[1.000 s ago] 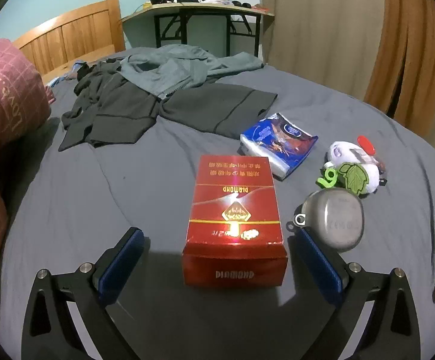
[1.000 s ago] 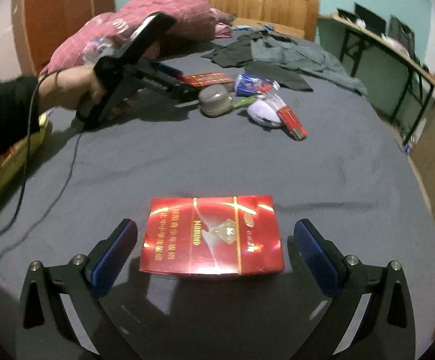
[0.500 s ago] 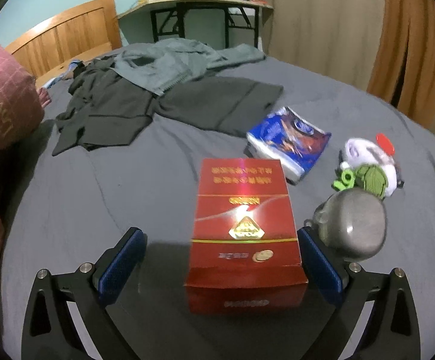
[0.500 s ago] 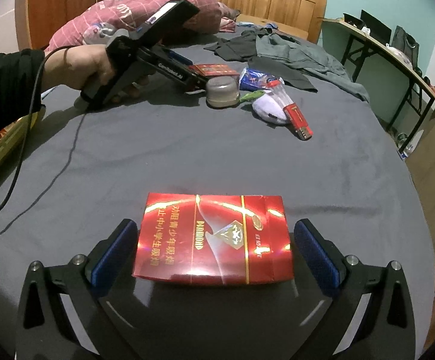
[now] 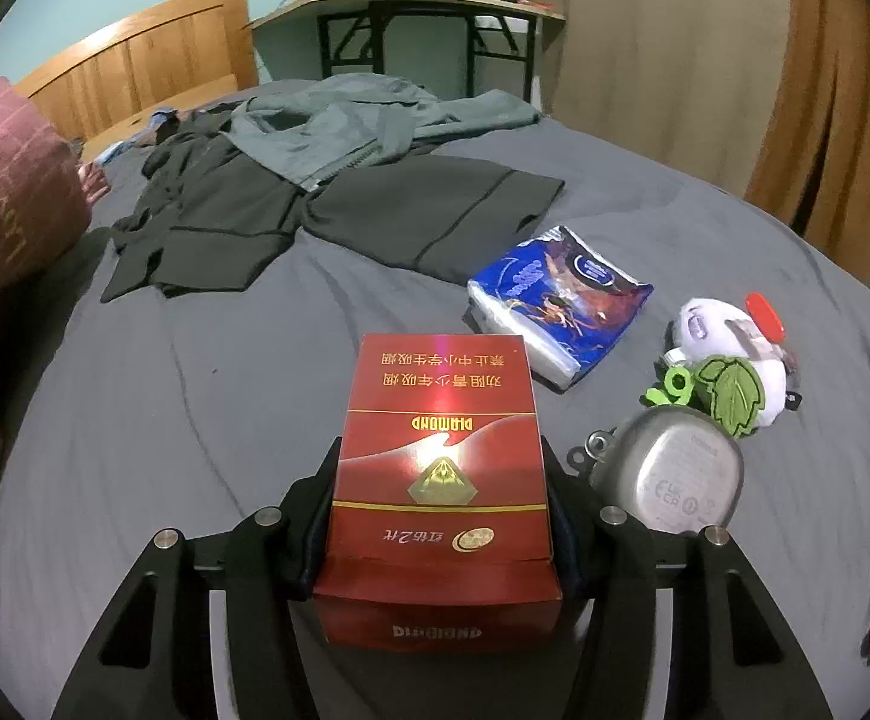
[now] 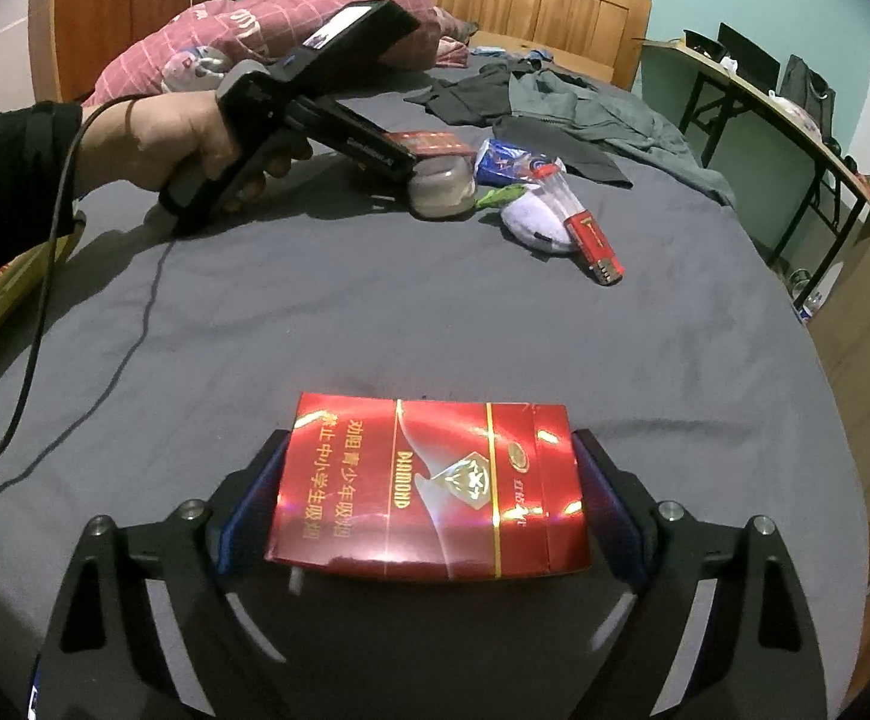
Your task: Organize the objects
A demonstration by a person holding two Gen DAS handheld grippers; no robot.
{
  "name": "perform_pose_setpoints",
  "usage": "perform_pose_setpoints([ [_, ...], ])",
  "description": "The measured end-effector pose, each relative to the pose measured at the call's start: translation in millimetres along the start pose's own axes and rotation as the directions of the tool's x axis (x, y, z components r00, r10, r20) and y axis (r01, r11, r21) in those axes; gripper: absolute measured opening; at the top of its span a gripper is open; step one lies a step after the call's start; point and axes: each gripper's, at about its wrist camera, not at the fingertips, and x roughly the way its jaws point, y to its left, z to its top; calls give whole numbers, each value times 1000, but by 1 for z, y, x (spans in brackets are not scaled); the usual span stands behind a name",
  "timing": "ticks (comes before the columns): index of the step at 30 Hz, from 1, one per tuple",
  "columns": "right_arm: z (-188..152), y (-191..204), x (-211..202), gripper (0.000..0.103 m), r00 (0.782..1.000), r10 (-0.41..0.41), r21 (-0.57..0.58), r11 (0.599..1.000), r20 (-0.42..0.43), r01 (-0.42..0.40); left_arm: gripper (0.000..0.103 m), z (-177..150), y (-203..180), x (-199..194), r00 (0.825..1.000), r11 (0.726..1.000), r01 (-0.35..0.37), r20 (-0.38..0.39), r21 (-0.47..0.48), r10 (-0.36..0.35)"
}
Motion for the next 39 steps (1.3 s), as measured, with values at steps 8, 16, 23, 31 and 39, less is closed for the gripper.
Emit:
perform_pose_setpoints([
  [8,0,-5,1,88,1000,-26,28,999,2,26,55,-13,-13,-15,995,991,-96,-24,-93,94],
  [16,3,-19,3,88,999,-54,110,992,-2,54,55,-57,-45,-76,985,961,-175,-30,-212,173],
  [23,6,-20,-2,88,998,-70,147,987,7,69,55,-115,-99,-139,974,914,-221,-23,-340,227],
  [31,5,-25,-19,88,998,-54,260,965,15,48,55,-147,-145,-196,951,870,-288,-12,-399,309],
  [39,-2,-25,-31,88,998,-61,279,959,24,52,55,-163,-170,-213,940,848,-315,-19,-427,340],
])
